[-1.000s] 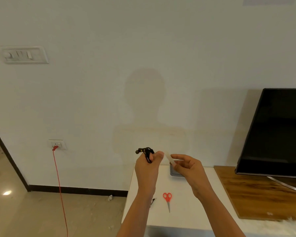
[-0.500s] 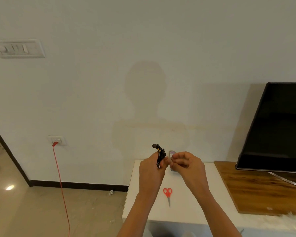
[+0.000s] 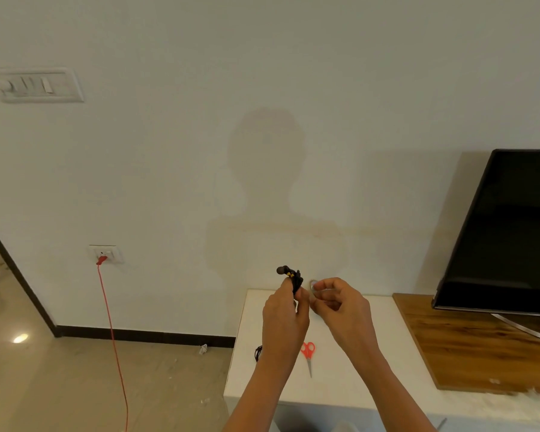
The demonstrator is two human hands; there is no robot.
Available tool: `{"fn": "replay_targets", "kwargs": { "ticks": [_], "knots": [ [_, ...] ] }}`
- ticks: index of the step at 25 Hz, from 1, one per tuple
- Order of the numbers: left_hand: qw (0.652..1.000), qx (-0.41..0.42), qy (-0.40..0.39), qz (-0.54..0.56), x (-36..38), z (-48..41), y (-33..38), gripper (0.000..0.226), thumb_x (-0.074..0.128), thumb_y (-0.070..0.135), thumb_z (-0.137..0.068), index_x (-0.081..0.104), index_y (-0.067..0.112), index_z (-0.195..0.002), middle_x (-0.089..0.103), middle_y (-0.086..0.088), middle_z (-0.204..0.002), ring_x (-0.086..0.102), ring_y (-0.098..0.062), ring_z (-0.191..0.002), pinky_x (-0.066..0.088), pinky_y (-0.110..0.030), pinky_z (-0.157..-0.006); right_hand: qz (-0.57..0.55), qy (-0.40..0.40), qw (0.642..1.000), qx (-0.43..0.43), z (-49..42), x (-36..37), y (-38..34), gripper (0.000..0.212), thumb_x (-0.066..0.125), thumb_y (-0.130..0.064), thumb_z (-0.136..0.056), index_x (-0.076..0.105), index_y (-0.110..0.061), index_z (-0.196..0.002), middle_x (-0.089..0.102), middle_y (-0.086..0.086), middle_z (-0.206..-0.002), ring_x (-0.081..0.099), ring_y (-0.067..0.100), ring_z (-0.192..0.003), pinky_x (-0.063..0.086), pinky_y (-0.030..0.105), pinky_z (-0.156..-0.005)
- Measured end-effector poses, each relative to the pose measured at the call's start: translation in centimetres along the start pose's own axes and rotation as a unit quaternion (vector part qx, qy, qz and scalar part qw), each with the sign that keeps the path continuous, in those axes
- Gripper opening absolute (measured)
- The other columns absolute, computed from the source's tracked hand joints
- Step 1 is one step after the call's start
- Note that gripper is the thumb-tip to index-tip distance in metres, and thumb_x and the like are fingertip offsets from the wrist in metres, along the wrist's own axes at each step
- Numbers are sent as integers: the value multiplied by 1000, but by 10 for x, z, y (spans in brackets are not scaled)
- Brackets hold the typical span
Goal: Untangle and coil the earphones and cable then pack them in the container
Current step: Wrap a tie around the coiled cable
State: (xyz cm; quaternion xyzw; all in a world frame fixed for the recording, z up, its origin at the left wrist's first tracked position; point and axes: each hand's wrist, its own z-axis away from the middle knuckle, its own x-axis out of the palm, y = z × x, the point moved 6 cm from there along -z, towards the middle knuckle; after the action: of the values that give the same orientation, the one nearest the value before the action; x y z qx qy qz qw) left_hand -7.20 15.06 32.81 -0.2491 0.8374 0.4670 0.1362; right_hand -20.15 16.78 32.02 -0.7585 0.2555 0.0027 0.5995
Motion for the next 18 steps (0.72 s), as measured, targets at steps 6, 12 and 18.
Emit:
{"fn": "replay_targets", "kwargs": {
  "ticks": [6,12,18],
  "knots": [
    [992,-80,-57,79,7,-2,-15,6,53,17,-96,57,13,-97,53,15,-69,55,3,-61,41,-6,-57,98,-51,992,-60,-3,8,-3,12,60,-15,-92,64,-24,-98,66,-5,-68,56,1,-55,44,9,-54],
    [972,-164,-86,141,1,-6,-24,28,55,15,-94,41,23,-72,43,11,-60,47,4,-47,38,-8,-49,141,-113,980,-82,-6,17,5,7,53,-26,-95,59,-26,-97,58,1,-68,47,6,-58,38,14,-56],
    [940,-241,-167,178,5,-7,-33,27,57,13,-86,39,20,-68,41,6,-66,39,-7,-59,33,-15,-55,-10,-173,985,-7,5,21,25,10,53,-32,-92,61,-36,-87,64,-16,-92,60,2,-95,48,10,-77]
  ]
}}
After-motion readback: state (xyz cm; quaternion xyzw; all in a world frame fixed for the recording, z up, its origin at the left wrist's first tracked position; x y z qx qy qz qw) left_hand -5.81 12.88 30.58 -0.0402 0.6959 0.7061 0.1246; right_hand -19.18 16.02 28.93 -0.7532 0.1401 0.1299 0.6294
